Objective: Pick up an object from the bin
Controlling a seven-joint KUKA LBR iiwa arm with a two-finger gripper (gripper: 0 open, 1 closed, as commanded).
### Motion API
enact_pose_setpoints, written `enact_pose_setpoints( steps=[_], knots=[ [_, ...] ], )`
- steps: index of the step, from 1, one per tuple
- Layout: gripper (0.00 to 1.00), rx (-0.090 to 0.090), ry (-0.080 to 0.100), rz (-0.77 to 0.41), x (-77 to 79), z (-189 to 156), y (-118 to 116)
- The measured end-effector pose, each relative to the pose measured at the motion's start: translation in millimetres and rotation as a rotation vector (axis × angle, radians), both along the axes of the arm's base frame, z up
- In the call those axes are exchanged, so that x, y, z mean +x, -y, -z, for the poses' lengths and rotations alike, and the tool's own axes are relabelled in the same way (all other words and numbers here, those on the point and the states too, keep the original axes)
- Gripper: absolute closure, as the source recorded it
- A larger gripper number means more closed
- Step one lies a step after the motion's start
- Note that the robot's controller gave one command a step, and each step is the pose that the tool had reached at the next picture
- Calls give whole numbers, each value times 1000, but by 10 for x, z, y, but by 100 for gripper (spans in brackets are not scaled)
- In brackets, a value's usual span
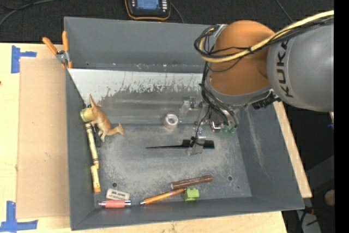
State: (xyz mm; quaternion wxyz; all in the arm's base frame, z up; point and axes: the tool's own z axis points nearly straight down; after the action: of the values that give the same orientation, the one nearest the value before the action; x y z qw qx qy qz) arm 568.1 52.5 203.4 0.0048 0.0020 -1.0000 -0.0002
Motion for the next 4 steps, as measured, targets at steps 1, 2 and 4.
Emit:
enact_pose_setpoints(
  steps=[1,2,4],
  knots=[
    [0,1,8,3,15,-46,5],
    [0,2,8,-173,188,1262,539],
    [0,3,8,-200,257,1337,564]
  ],
)
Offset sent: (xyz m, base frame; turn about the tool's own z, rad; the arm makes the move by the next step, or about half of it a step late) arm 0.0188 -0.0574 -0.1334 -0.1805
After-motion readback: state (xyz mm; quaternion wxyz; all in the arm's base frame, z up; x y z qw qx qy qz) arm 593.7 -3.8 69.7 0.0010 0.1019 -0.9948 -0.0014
